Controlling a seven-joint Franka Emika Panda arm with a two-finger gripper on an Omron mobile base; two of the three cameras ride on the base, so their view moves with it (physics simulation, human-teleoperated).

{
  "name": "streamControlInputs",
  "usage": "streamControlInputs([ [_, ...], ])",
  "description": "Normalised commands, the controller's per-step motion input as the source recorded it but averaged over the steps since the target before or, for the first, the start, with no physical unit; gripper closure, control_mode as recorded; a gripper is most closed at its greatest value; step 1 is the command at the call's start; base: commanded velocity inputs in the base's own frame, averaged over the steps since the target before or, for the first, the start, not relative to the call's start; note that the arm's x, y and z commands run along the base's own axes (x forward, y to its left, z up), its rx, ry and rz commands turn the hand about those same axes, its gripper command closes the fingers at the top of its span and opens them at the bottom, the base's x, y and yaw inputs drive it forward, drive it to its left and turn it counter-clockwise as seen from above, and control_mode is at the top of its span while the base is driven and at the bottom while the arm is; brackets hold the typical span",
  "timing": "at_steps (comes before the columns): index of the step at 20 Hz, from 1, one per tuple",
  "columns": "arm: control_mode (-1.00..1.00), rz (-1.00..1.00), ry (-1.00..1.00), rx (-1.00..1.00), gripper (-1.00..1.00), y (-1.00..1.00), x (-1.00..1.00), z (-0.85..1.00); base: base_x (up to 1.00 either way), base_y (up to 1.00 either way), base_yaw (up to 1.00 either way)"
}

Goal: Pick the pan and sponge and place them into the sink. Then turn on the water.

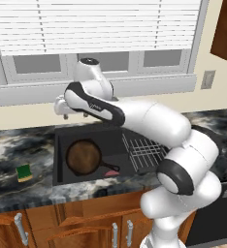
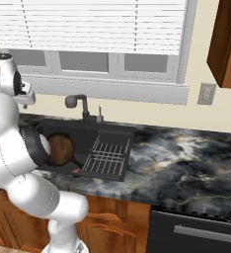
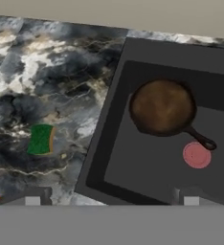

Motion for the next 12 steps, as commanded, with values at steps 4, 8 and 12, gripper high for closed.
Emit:
streamControlInputs([
  [4, -1.00, 0.14, 0.00, 0.05, -1.00, 0.07, 0.01, -0.11, 0.00, 0.00, 0.00],
  [8, -1.00, 0.09, 0.04, 0.00, -1.00, 0.40, 0.05, -0.23, 0.00, 0.00, 0.00],
  [12, -1.00, 0.09, 0.05, -0.04, -1.00, 0.55, 0.01, -0.37, 0.00, 0.00, 0.00],
])
